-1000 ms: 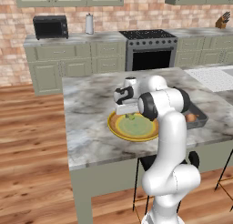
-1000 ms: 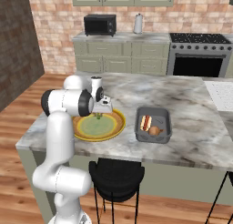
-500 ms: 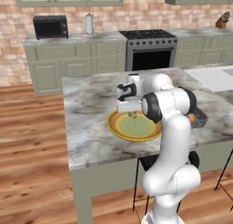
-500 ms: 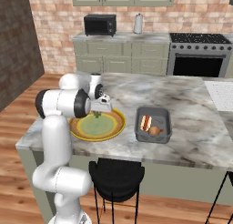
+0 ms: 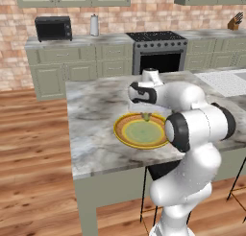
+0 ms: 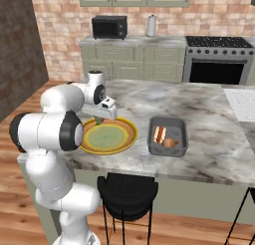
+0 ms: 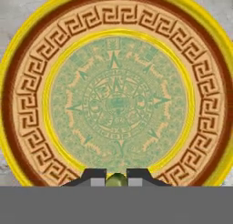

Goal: Place one cooked food and one vegetable from the large plate to each tupperware container.

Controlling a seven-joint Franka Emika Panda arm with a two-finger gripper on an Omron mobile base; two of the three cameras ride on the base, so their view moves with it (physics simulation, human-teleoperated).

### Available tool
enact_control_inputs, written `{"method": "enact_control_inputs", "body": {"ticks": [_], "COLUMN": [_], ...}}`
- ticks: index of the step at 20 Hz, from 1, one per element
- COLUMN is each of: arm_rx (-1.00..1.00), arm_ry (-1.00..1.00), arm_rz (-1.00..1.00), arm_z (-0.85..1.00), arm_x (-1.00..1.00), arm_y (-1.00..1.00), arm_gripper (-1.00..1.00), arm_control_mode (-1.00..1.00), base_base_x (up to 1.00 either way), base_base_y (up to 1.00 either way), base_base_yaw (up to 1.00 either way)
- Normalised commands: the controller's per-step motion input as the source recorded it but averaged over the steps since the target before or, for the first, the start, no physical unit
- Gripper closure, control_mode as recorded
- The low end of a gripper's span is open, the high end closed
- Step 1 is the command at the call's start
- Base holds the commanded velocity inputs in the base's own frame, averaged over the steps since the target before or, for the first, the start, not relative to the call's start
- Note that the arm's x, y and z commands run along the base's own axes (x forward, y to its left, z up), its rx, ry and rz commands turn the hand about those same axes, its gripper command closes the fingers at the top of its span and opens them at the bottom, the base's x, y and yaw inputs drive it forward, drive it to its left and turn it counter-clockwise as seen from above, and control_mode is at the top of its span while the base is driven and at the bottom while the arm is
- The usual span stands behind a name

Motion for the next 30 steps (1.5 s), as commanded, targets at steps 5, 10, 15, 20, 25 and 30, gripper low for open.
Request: {"method": "enact_control_inputs", "body": {"ticks": [5,10,15,20,25,30], "arm_rx": [-0.01,0.00,0.00,-0.02,-0.04,0.00], "arm_ry": [-0.23,-0.09,0.04,0.25,0.13,0.00], "arm_rz": [-0.10,0.00,0.07,0.03,0.00,0.00], "arm_z": [0.50,0.23,0.00,0.09,-0.01,0.00], "arm_x": [-1.00,-0.89,-0.52,-0.05,-0.01,0.00], "arm_y": [0.00,0.00,0.00,0.00,0.00,0.00], "arm_gripper": [1.00,1.00,1.00,1.00,1.00,1.00], "arm_control_mode": [-1.00,-1.00,-1.00,-1.00,-1.00,-1.00], "base_base_x": [0.00,0.00,0.00,0.00,0.00,0.00], "base_base_y": [0.00,0.00,0.00,0.00,0.00,0.00], "base_base_yaw": [0.00,0.00,0.00,0.00,0.00,0.00]}}
